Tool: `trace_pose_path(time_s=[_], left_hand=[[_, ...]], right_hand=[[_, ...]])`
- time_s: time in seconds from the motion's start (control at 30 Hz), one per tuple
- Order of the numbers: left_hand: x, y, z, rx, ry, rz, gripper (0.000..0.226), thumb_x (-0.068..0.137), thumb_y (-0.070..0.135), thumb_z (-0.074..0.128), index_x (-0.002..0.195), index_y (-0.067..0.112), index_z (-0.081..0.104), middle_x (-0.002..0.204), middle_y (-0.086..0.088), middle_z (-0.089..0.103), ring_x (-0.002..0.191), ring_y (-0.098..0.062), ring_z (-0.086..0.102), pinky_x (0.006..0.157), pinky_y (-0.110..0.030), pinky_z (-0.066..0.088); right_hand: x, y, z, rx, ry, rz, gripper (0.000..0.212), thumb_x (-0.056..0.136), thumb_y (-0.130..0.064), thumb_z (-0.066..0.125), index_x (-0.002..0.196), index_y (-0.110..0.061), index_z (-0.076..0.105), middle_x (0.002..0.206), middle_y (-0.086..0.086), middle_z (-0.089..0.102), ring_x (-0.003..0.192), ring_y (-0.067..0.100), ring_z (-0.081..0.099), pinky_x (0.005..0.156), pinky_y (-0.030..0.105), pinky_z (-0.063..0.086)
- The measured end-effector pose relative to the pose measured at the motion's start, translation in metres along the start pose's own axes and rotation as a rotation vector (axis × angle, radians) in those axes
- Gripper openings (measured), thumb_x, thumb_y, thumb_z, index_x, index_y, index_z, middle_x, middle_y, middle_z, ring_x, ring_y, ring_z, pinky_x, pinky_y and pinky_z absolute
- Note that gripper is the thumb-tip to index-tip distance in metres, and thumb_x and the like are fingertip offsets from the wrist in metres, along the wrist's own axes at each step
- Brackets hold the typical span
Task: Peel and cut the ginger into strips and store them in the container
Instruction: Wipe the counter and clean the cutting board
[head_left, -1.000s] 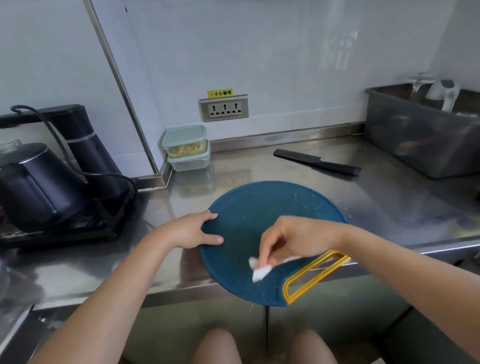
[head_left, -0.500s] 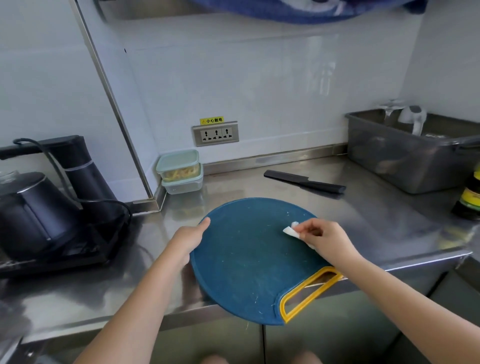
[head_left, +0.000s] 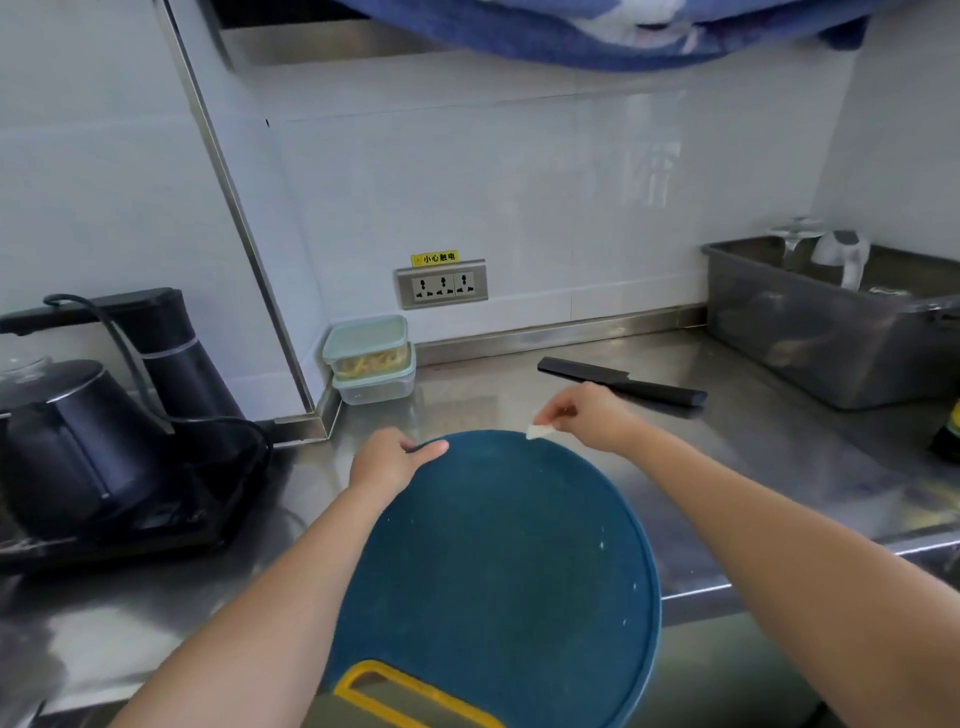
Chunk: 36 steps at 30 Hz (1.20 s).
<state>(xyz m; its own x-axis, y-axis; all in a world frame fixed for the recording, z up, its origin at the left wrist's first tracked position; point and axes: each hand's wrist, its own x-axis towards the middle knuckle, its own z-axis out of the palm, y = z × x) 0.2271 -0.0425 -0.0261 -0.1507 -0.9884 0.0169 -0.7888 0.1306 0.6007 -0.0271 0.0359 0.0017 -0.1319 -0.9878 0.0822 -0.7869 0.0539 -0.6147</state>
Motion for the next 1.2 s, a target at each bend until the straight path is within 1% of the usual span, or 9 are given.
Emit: trace_pose_path(time_s=[0.17,0.27,0.37,0.47,0.57,0.7,0.97,1.1,1.2], left_hand=[[0.024,0.007,0.010,0.082,0.003,-0.057,0.064,0.079,0.057,0.066,0.054,0.018,0.021,0.049,0.002,0.024,0.046,-0.019,0.025,0.047,-0.031,0.015],[0.039,0.007,0.018,0.103,0.015,-0.062,0.061,0.084,0.054,0.062,0.054,0.016,0.026,0.050,-0.003,0.035,0.048,-0.019,0.031,0.047,-0.031,0.020],[0.048,0.015,0.026,0.186,0.005,-0.073,0.050,0.086,0.056,0.057,0.096,0.007,0.056,0.101,-0.014,0.064,0.085,-0.026,0.057,0.068,-0.032,0.044],[0.036,0.032,0.025,0.383,-0.041,0.052,0.072,0.084,0.062,0.054,0.135,0.013,0.044,0.137,-0.011,0.045,0.127,-0.030,0.041,0.102,-0.037,0.036],[0.012,0.053,0.020,0.344,-0.488,0.303,0.091,0.078,0.062,0.062,0.150,0.028,0.019,0.159,-0.005,0.005,0.146,-0.025,0.009,0.116,-0.043,0.018],[0.001,0.061,0.024,0.559,-0.723,0.343,0.113,0.072,0.065,0.065,0.148,0.034,-0.013,0.156,0.002,-0.022,0.144,-0.027,-0.017,0.117,-0.054,0.007],[0.000,0.057,0.030,0.553,-0.651,0.334,0.112,0.072,0.062,0.067,0.148,0.035,-0.011,0.157,0.002,-0.020,0.144,-0.028,-0.015,0.116,-0.056,0.005],[-0.002,0.059,0.029,0.541,-0.656,0.334,0.111,0.073,0.060,0.067,0.148,0.034,-0.011,0.157,0.002,-0.020,0.144,-0.028,-0.015,0.116,-0.056,0.006],[-0.004,0.061,0.028,0.563,-0.656,0.346,0.110,0.074,0.062,0.065,0.148,0.035,-0.012,0.156,0.002,-0.020,0.144,-0.028,-0.015,0.116,-0.056,0.007]], right_hand=[[0.013,0.007,0.026,0.094,0.066,0.007,0.025,0.092,0.002,0.054,0.096,-0.011,0.075,0.106,0.003,0.068,0.090,0.010,0.057,0.080,0.018,0.041],[0.020,0.013,0.024,0.158,0.095,-0.016,0.025,0.091,0.002,0.056,0.096,-0.014,0.075,0.108,0.002,0.068,0.099,0.015,0.061,0.089,0.023,0.045],[0.026,0.018,0.024,0.111,0.020,0.001,0.024,0.092,0.001,0.056,0.101,-0.012,0.075,0.109,-0.005,0.068,0.099,0.013,0.060,0.087,0.020,0.044],[0.035,0.025,0.023,0.117,-0.022,0.030,0.021,0.090,-0.001,0.061,0.101,-0.011,0.075,0.109,-0.006,0.069,0.098,0.010,0.061,0.089,0.020,0.046],[0.043,0.024,0.020,0.051,-0.070,0.034,0.018,0.088,-0.003,0.066,0.102,-0.011,0.075,0.108,0.001,0.071,0.092,0.010,0.061,0.088,0.021,0.047],[0.043,0.020,0.022,-0.062,-0.072,0.022,0.020,0.092,-0.005,0.061,0.106,-0.014,0.073,0.099,-0.005,0.065,0.089,0.007,0.054,0.079,0.018,0.039],[-0.059,0.022,0.006,-0.133,-0.245,-0.135,0.020,0.091,-0.008,0.061,0.100,-0.022,0.074,0.092,-0.017,0.059,0.083,-0.003,0.054,0.076,0.007,0.035],[-0.128,0.018,-0.006,0.026,-0.450,-0.231,0.018,0.088,-0.011,0.067,0.091,-0.027,0.076,0.095,-0.012,0.067,0.086,0.009,0.064,0.077,0.021,0.049],[-0.099,0.013,-0.022,0.189,-0.294,-0.162,0.018,0.086,-0.007,0.071,0.086,-0.025,0.076,0.088,-0.013,0.072,0.083,0.000,0.066,0.079,0.020,0.051]])
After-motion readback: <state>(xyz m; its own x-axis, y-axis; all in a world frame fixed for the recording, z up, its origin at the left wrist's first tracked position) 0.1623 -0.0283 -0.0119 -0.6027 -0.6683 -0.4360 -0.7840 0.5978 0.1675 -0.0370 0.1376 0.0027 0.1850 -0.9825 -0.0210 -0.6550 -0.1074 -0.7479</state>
